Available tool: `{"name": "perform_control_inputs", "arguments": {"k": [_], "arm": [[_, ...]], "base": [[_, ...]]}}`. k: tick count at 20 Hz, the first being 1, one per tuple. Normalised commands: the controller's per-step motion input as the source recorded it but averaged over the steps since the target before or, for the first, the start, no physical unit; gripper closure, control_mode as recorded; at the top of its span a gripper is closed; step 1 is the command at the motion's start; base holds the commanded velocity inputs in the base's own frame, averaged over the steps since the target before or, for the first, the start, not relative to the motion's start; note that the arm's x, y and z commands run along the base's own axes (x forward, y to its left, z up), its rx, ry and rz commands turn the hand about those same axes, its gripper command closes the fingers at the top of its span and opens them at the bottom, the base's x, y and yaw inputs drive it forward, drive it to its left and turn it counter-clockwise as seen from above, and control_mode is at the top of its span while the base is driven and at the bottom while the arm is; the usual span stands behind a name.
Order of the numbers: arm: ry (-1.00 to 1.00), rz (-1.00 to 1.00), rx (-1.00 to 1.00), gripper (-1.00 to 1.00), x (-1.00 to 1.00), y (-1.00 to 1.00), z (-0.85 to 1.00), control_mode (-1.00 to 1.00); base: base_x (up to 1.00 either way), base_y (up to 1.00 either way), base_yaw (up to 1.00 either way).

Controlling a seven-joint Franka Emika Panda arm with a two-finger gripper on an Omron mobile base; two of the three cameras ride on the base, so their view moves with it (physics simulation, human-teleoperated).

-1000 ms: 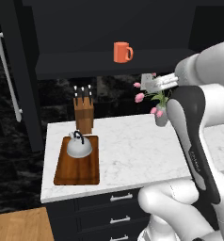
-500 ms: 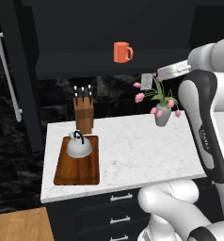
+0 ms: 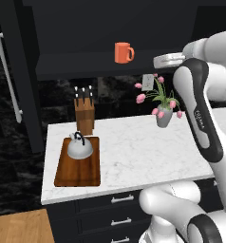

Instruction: Pick the kettle from the counter and place it on the tray. Then pick the mug from the cabinet and place it on the tray. Then close the cabinet doors.

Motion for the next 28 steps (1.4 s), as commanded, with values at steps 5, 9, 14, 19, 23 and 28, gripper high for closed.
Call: {"name": "perform_control_inputs", "arguments": {"k": [5,9,14,19,23,28], "arm": [[0.07,0.00,0.20,-1.00,0.58,0.00,0.00,-1.00],[0.13,0.00,0.03,-1.00,0.60,0.01,0.00,-1.00],[0.12,0.00,0.00,-1.00,0.59,0.00,-0.03,-1.00],[0.04,0.04,0.00,-1.00,0.61,0.00,-0.02,-1.00],[-0.03,0.07,0.00,-1.00,0.47,0.05,-0.17,-1.00],[-0.08,0.08,0.00,-1.00,0.46,0.10,-0.15,-1.00]], "base": [[0.00,0.00,0.00],[0.00,0.00,0.00],[0.00,0.00,0.00],[0.00,0.00,0.00],[0.00,0.00,0.00],[0.00,0.00,0.00]]}}
